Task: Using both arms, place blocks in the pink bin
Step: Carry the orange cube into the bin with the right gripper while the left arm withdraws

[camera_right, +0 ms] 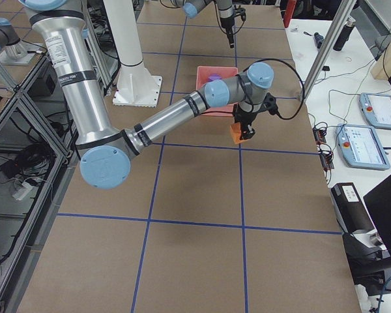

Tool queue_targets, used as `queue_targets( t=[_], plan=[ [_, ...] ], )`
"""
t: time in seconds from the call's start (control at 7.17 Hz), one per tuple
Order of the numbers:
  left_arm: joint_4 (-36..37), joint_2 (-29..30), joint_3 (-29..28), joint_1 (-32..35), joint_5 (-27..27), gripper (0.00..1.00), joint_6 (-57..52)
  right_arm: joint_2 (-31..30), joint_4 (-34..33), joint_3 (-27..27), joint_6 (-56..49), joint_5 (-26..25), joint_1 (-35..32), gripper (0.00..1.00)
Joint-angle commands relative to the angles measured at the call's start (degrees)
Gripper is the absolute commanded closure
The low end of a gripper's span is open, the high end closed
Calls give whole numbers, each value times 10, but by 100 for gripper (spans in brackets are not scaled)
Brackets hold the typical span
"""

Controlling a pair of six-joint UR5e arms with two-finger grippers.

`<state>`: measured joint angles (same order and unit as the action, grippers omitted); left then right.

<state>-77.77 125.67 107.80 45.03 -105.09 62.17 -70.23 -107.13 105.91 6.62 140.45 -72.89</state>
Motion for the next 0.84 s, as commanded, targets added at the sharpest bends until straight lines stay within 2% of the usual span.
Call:
queue_targets(
  t=[0.0, 0.28, 0.7],
  plan=[
    [-6, -84, 26, 68, -41, 0, -125, 90, -9, 14, 222, 3, 78, 100],
    [-7, -136, 34, 107, -52, 0, -225, 129, 24, 23, 376, -9, 146, 100],
    [-21, -195, 33, 161, -91, 0, -338, 167, 130, -4, 552, -157, 298, 100]
  ],
)
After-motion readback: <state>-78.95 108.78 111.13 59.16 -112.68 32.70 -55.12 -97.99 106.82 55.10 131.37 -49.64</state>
